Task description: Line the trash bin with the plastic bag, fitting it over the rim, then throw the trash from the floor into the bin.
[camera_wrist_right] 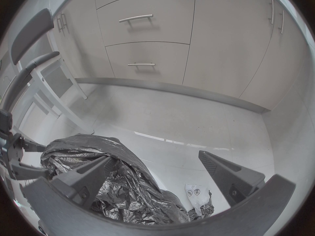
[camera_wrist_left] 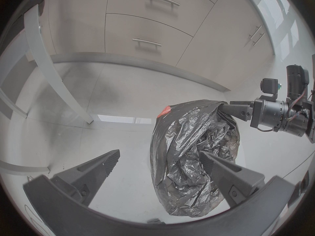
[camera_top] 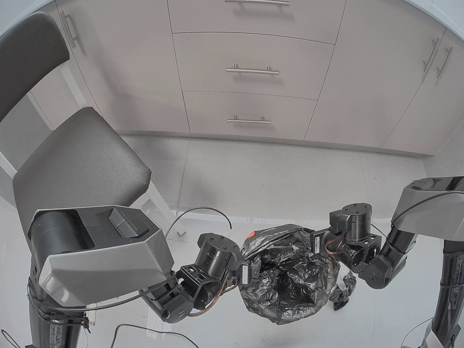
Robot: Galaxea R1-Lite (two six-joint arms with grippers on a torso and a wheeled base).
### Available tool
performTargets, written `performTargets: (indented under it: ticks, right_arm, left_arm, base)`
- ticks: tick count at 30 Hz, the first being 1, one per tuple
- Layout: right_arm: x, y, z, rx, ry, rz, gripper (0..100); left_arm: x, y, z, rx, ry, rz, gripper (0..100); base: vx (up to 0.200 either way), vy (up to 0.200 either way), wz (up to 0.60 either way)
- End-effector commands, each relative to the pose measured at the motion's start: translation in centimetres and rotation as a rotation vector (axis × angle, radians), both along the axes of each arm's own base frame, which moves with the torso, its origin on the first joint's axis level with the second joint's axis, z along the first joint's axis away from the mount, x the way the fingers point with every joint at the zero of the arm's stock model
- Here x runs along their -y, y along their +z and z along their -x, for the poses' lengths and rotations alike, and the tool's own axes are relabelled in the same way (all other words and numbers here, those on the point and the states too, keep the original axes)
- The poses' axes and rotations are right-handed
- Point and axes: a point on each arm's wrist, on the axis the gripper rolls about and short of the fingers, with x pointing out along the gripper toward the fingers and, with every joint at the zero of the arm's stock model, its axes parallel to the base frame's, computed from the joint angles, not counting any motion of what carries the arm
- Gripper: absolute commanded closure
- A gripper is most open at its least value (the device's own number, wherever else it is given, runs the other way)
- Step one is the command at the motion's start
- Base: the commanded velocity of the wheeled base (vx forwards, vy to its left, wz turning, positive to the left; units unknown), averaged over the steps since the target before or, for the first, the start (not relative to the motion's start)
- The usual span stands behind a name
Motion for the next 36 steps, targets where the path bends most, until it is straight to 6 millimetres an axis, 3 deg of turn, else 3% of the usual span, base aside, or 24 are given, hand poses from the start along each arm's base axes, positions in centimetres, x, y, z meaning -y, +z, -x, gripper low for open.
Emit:
performTargets:
  ticks: [1, 9, 16, 21, 29, 36]
  right_arm:
    - [-0.1, -0.5, -0.1, -0.010, 0.001, 0.004, 0]
    - [-0.3, -0.7, -0.8, 0.001, 0.008, -0.006, 0]
    - [0.1, -1.0, -3.6, 0.039, -0.023, -0.032, 0]
    - [1.1, -2.3, -5.5, 0.022, -0.049, -0.032, 0]
    - [1.8, -3.8, -6.4, -0.006, -0.024, -0.048, 0]
    - [1.8, -4.7, -7.4, -0.019, -0.017, -0.052, 0]
  left_arm:
    - [0.1, 0.2, -0.3, 0.016, 0.008, -0.022, 0]
    - [0.2, 0.1, -1.2, 0.023, 0.043, -0.067, 0]
    - [0.0, -0.4, -2.0, 0.004, 0.074, -0.109, 0]
    - [-0.2, -1.3, -2.5, -0.008, 0.082, -0.126, 0]
    - [-0.3, -2.8, -2.4, -0.034, 0.083, -0.147, 0]
    - [-0.3, -2.9, -2.4, -0.037, 0.091, -0.133, 0]
  base:
    - [0.000, 0.000, 0.00]
    - [0.000, 0.000, 0.00]
    - [0.000, 0.000, 0.00]
    - [0.000, 0.000, 0.00]
    - [0.000, 0.000, 0.00]
    - [0.000, 0.000, 0.00]
